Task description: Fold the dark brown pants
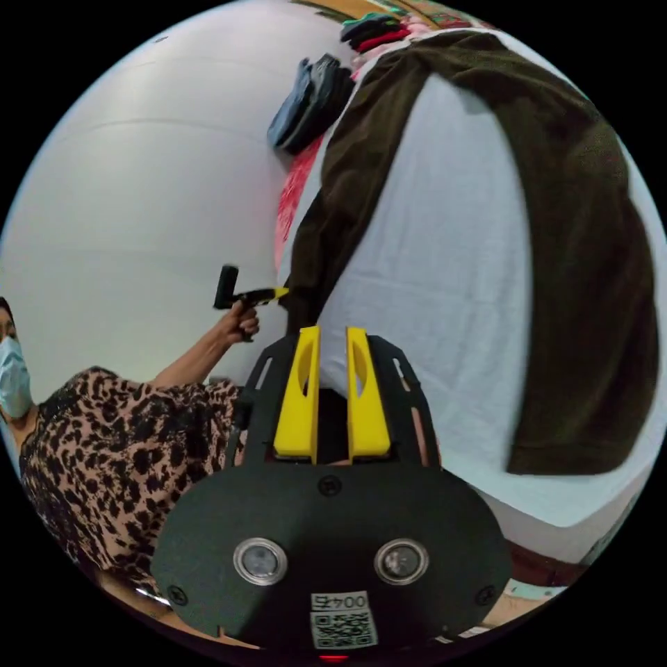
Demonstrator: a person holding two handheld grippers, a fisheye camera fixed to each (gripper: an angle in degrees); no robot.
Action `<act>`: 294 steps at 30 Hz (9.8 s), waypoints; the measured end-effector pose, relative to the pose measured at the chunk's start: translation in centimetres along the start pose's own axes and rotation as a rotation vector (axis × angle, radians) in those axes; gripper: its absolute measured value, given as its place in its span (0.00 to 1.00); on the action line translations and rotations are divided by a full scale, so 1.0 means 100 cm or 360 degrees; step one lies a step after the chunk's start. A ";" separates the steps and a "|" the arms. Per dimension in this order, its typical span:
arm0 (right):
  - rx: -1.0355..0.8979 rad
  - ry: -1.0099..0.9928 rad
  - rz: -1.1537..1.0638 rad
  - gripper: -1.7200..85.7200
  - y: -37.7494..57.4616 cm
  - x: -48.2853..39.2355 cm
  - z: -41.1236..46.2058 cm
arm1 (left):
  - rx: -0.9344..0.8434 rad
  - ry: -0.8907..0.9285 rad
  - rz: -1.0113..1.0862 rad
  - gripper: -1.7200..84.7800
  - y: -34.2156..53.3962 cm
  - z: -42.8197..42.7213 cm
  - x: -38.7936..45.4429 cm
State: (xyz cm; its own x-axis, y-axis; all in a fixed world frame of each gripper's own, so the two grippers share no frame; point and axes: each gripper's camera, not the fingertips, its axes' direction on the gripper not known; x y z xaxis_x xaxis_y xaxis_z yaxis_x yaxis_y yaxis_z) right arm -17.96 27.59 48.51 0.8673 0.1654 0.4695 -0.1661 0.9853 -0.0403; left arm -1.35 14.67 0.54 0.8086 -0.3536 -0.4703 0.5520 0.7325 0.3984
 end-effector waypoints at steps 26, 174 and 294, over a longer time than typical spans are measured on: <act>-0.0126 0.0787 0.0090 0.01 -0.013 -0.085 0.066 | -0.0014 -0.0144 0.0080 0.05 -0.004 0.012 0.042; 0.0184 0.0427 0.0492 0.13 0.164 0.159 -0.315 | -0.0848 -0.0034 0.0877 0.17 -0.059 0.527 0.139; -0.0293 0.1437 -0.0360 0.07 0.157 0.021 -0.168 | -0.0330 0.0007 0.0281 0.06 -0.007 0.457 -0.018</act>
State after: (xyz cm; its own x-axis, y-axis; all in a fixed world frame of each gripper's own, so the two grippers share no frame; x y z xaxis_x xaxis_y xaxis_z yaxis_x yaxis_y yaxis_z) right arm -10.84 44.09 34.01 0.9178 -0.1353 -0.3734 0.0599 0.9766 -0.2065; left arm 6.13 -11.86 37.08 0.8874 -0.2075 -0.4117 0.3486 0.8863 0.3047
